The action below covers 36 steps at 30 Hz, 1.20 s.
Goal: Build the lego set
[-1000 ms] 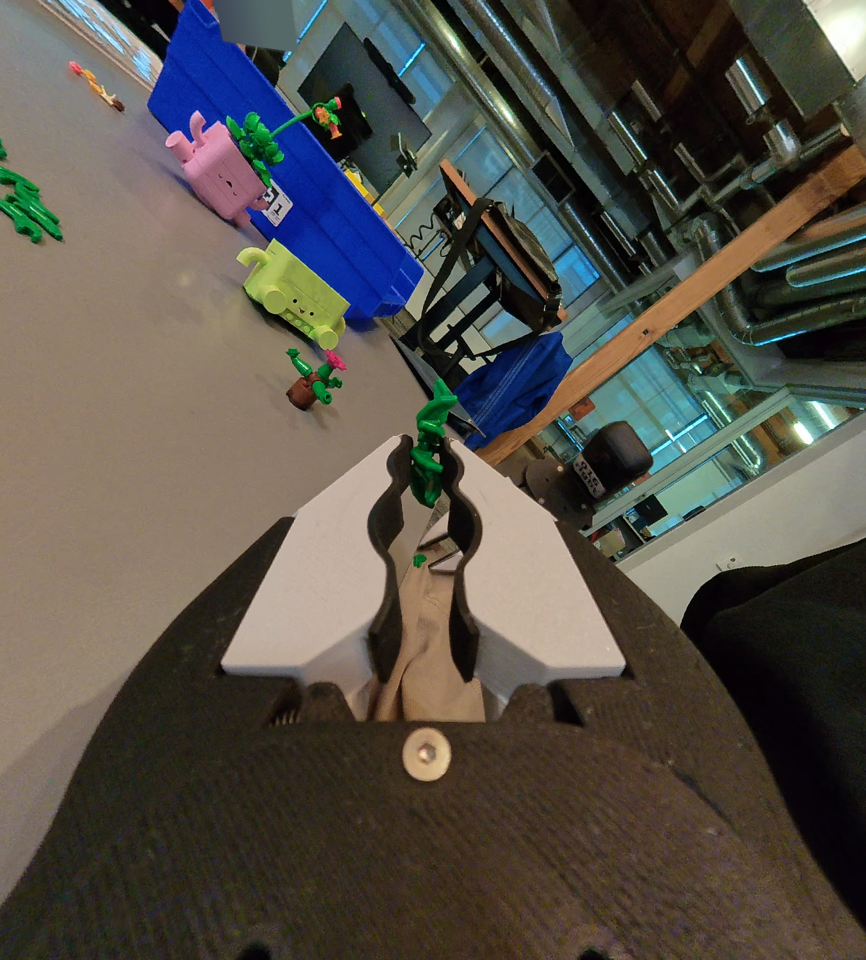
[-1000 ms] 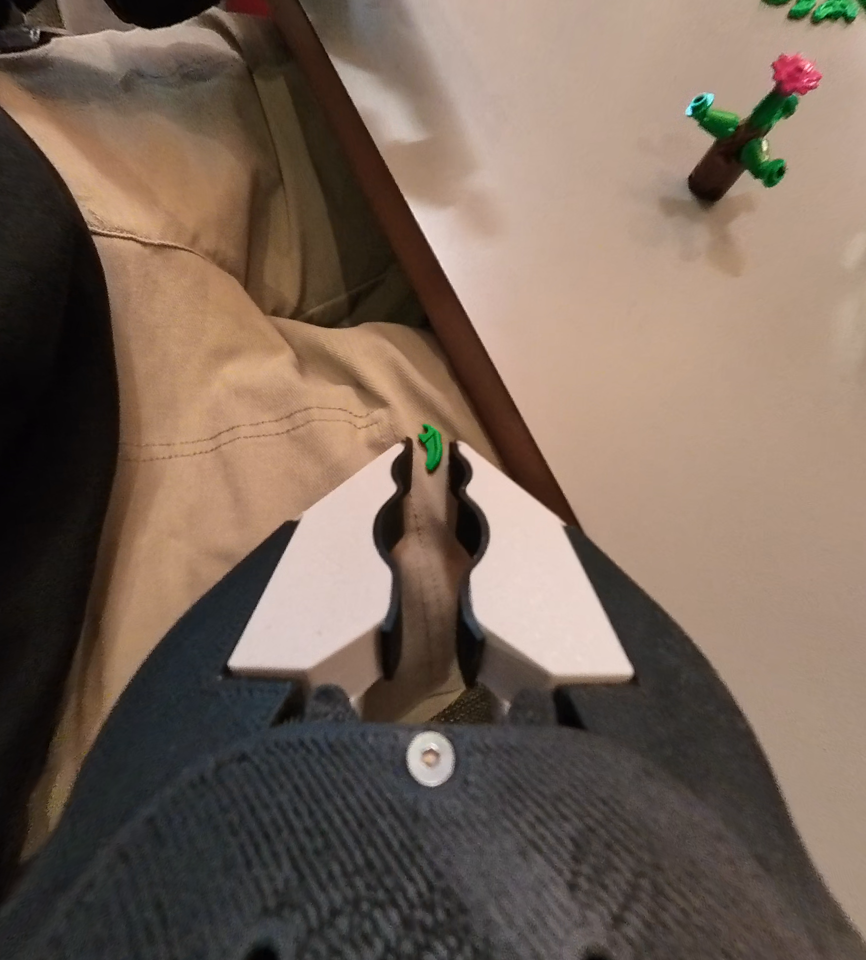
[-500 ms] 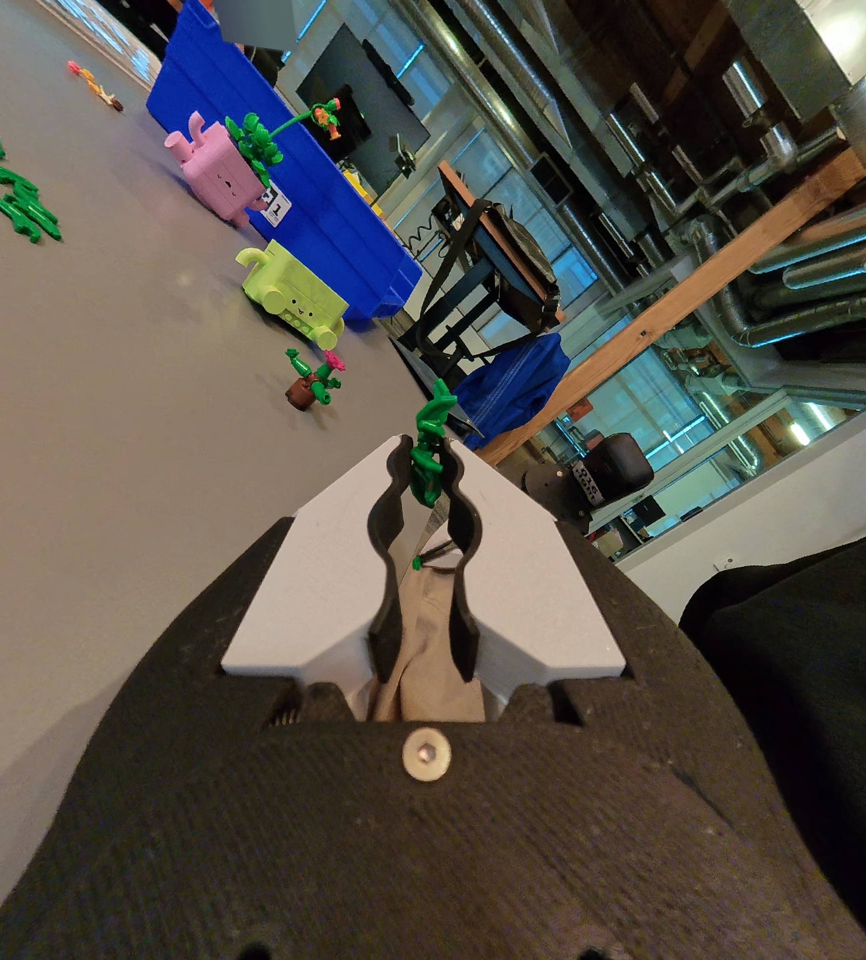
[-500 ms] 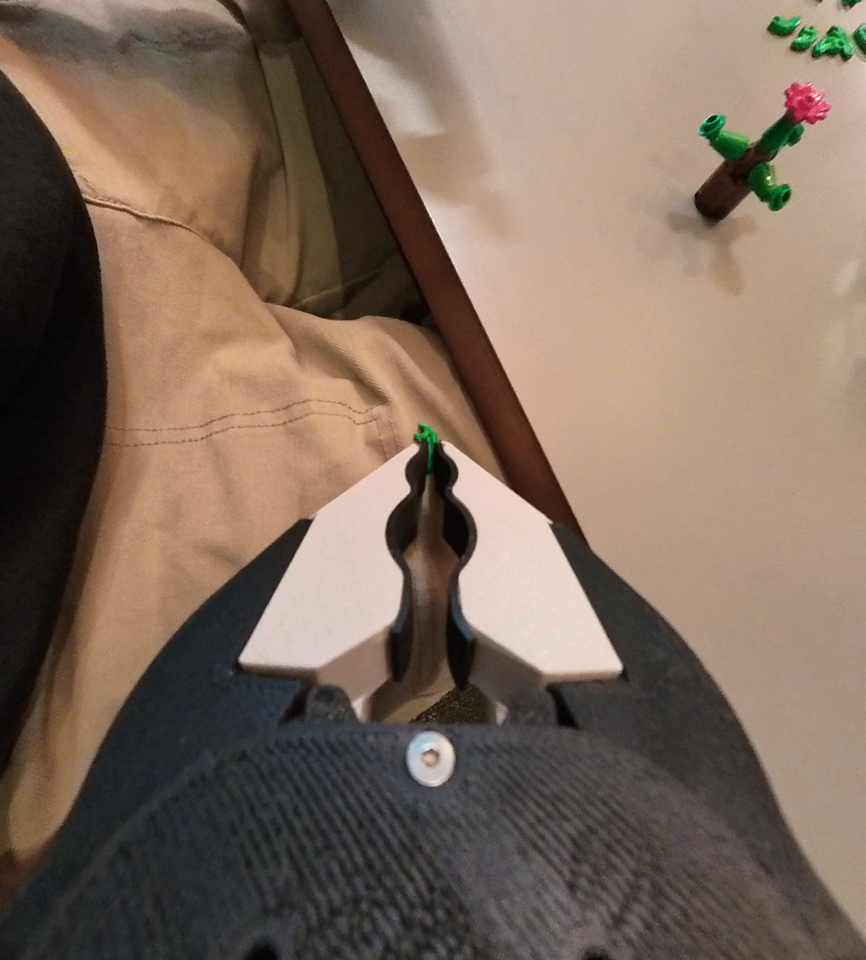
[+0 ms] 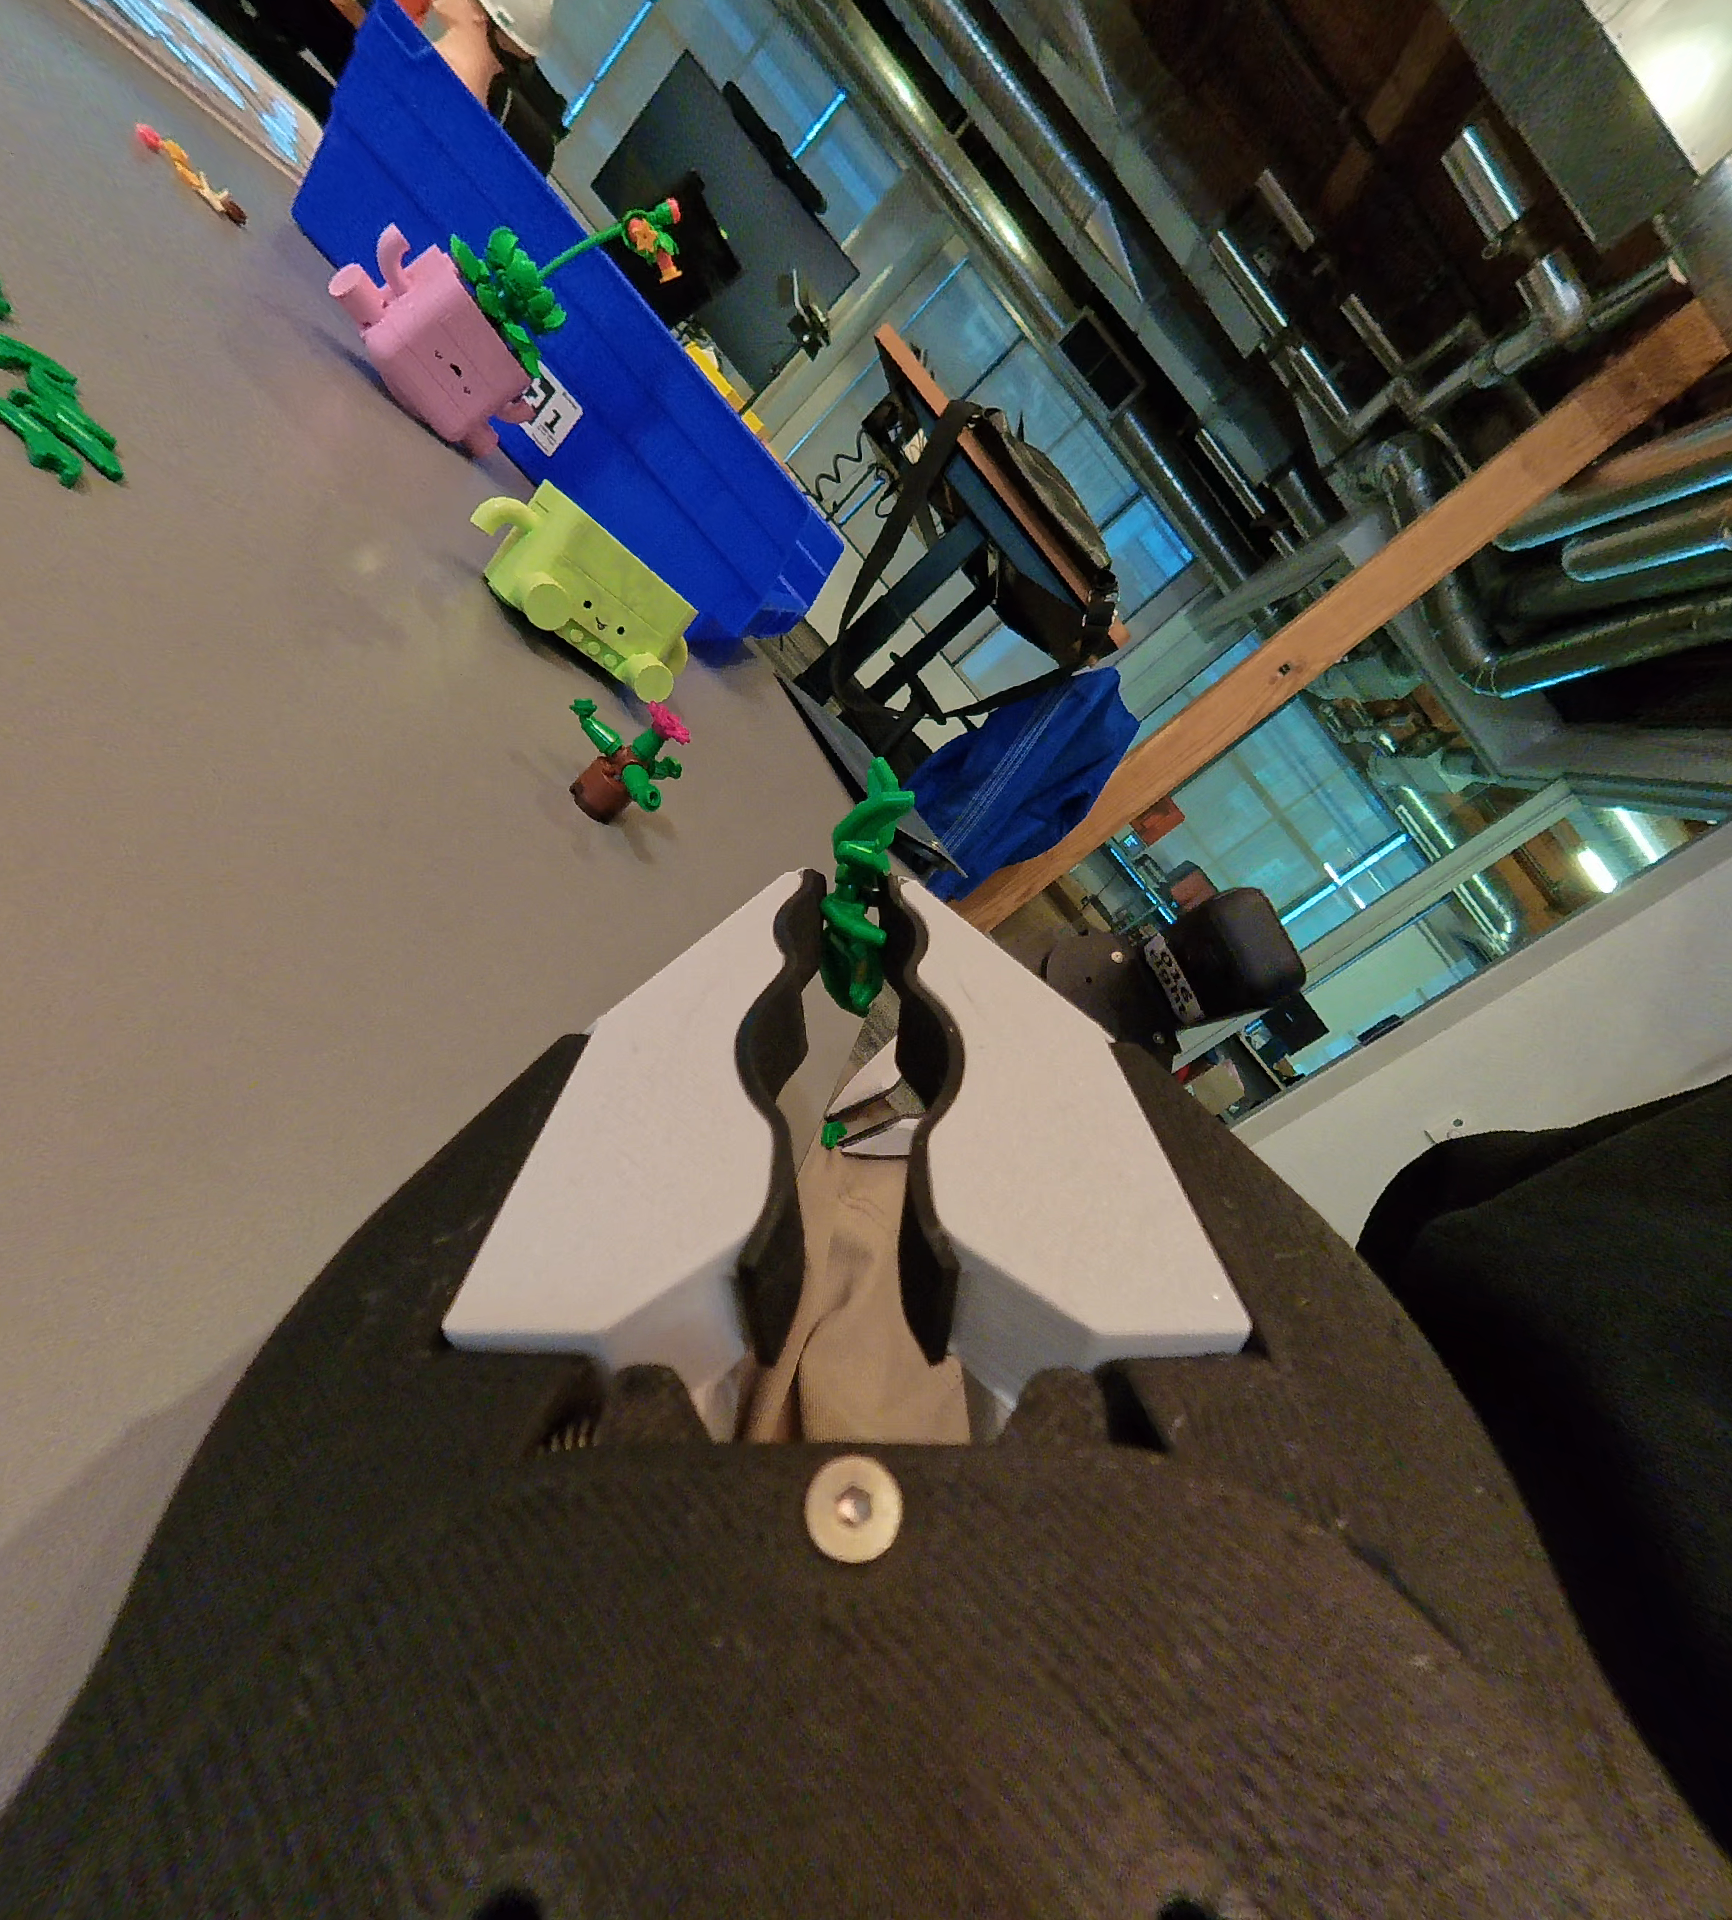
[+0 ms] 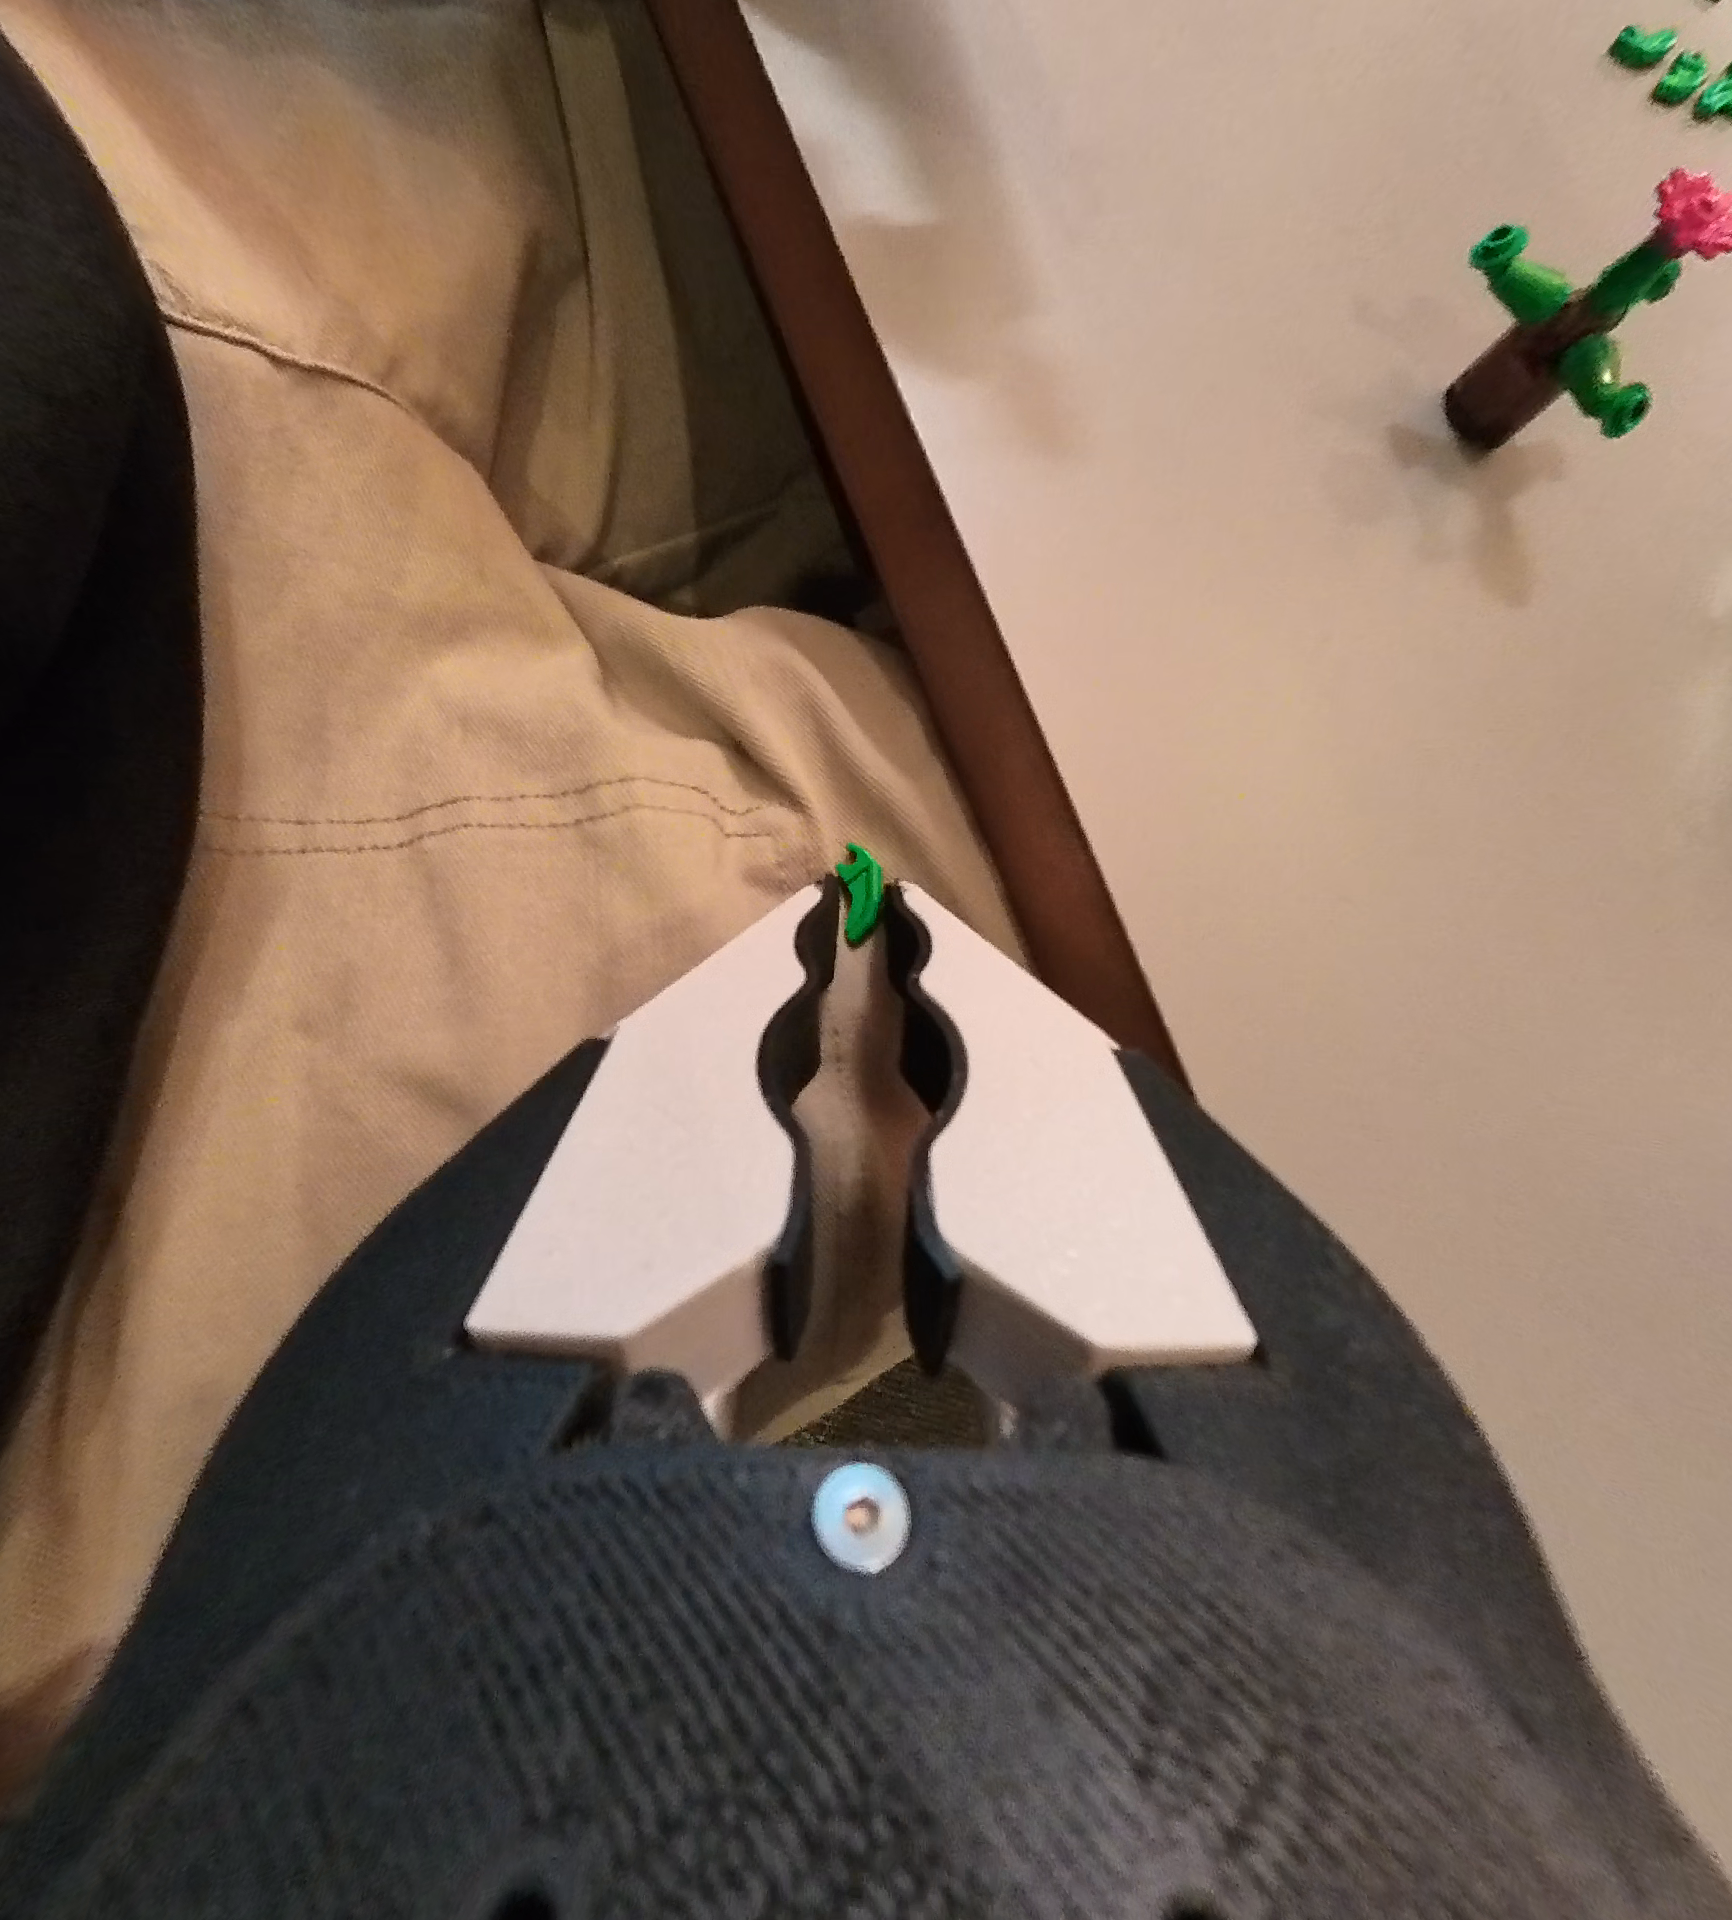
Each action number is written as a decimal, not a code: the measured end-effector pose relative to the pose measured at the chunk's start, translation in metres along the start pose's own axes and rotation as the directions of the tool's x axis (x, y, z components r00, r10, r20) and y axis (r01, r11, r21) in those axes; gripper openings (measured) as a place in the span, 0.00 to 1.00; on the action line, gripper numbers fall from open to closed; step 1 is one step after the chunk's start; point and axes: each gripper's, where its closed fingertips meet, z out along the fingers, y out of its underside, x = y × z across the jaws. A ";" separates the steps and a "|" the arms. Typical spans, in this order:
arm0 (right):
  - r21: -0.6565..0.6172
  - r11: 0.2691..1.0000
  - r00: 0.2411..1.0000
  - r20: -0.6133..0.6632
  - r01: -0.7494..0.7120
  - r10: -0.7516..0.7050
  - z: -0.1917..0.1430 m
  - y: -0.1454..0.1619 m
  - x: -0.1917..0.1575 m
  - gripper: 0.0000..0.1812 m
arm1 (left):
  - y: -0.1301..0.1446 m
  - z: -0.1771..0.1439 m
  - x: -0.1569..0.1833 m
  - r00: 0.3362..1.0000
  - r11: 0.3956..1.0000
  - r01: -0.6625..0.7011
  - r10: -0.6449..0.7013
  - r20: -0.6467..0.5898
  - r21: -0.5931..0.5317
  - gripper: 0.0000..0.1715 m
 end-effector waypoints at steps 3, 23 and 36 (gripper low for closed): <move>-0.007 1.000 1.000 0.001 0.007 -0.007 0.001 0.002 -0.001 0.04 | 0.000 0.000 0.000 1.000 1.000 0.001 -0.001 0.000 0.000 0.05; 0.443 0.797 0.911 0.188 -0.411 0.366 -0.041 -0.097 0.028 0.02 | 0.007 0.008 0.015 0.998 1.000 -0.007 0.009 -0.064 0.023 0.05; 0.269 0.573 0.625 0.473 -0.774 0.621 0.008 -0.145 0.032 0.02 | 0.013 0.014 0.016 1.000 0.999 0.001 0.000 -0.030 0.052 0.05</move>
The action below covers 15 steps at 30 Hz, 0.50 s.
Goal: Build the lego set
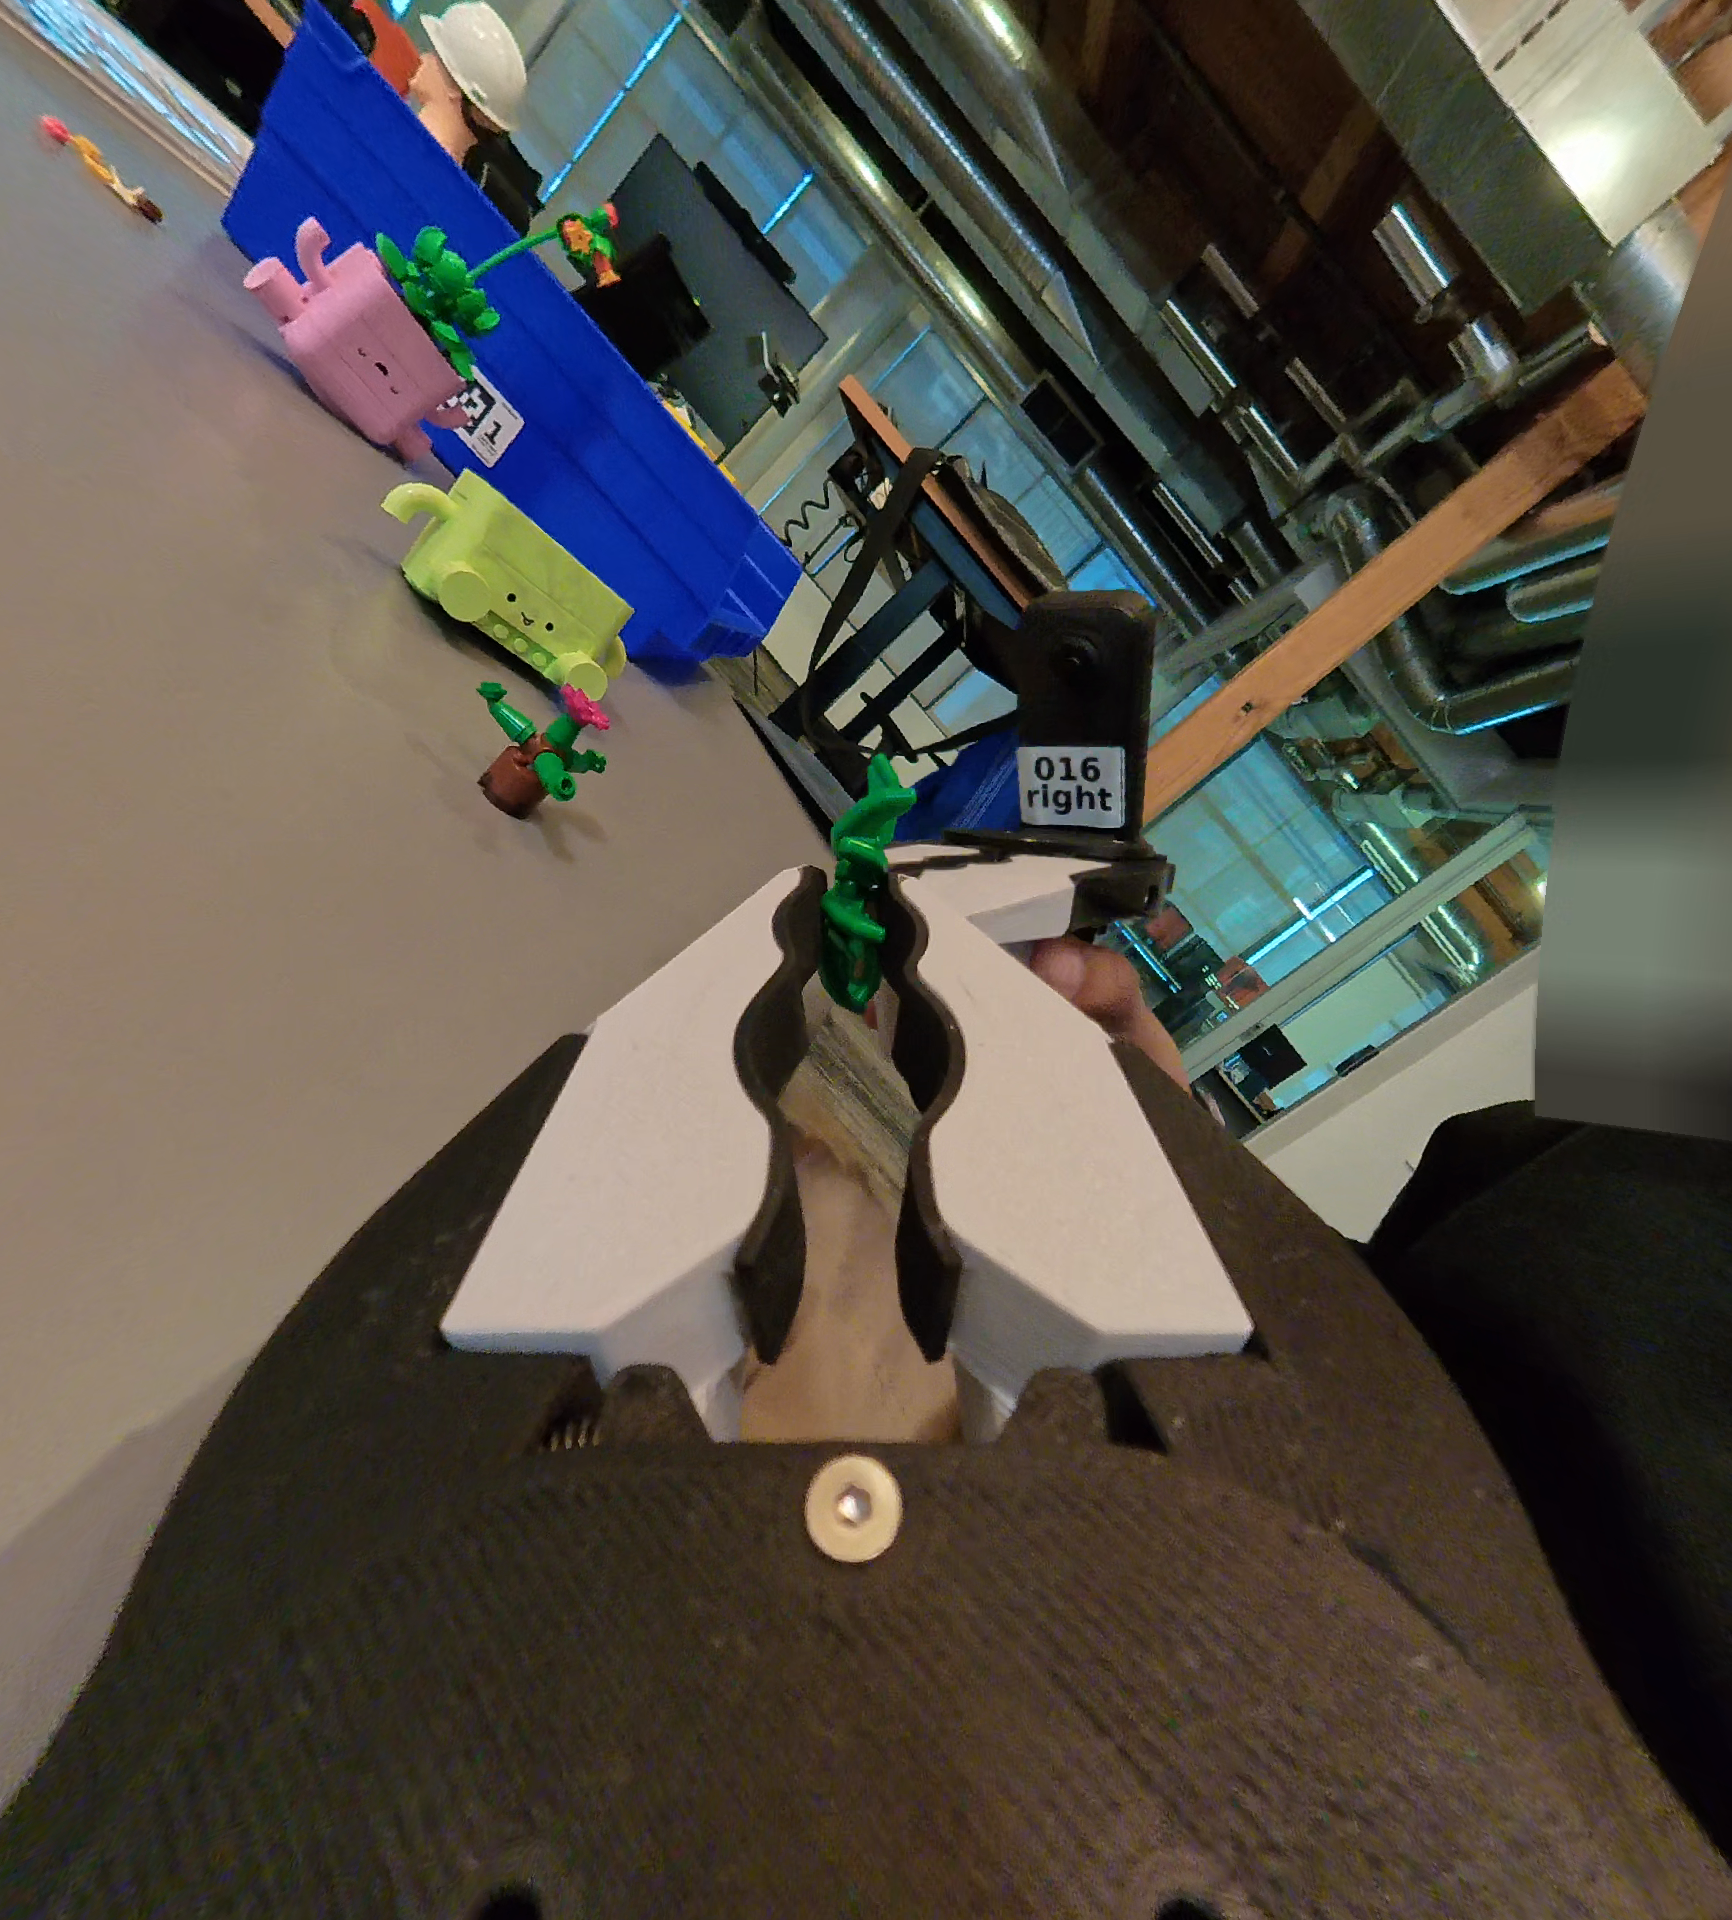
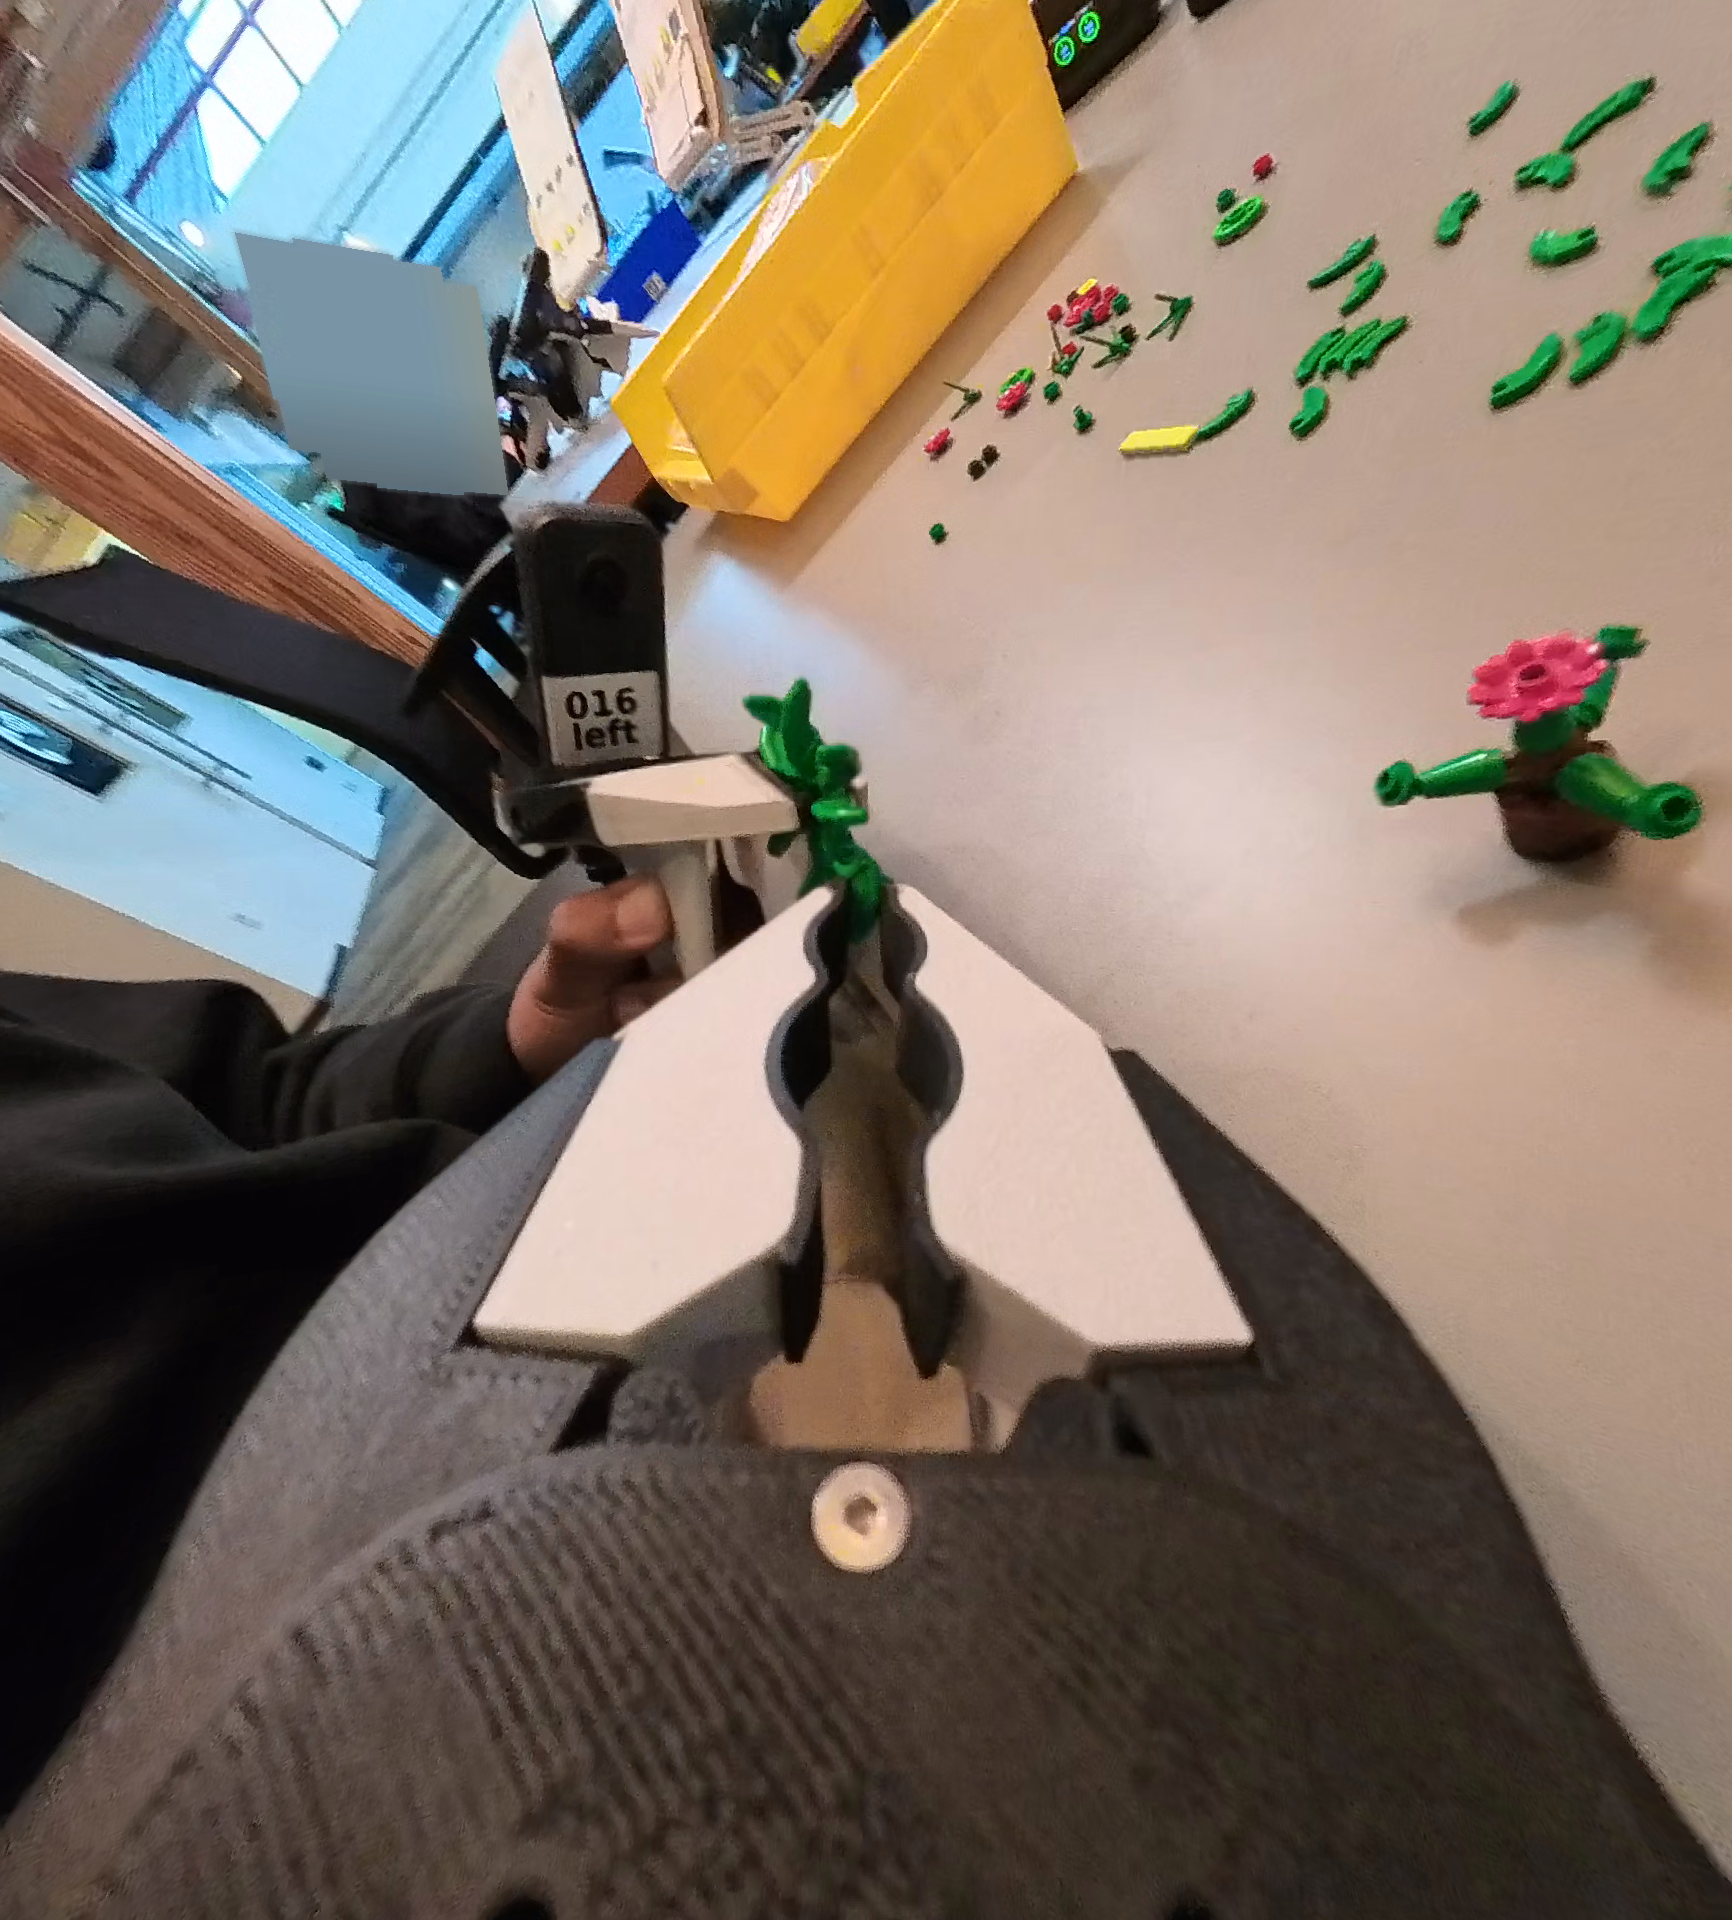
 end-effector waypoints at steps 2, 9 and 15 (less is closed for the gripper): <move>0.005 0.999 0.999 0.030 -0.041 0.041 0.000 -0.002 -0.001 0.02 | 0.001 0.000 -0.002 1.000 1.000 0.008 -0.008 0.003 -0.005 0.05; -0.017 0.987 0.984 0.074 -0.161 0.162 0.002 0.002 0.005 0.02 | 0.007 0.004 -0.003 0.999 0.998 -0.047 0.048 0.025 -0.040 0.05; -0.034 0.976 0.970 0.111 -0.216 0.218 -0.001 0.004 0.007 0.02 | 0.011 0.006 -0.004 0.998 0.997 -0.046 0.048 0.033 -0.067 0.05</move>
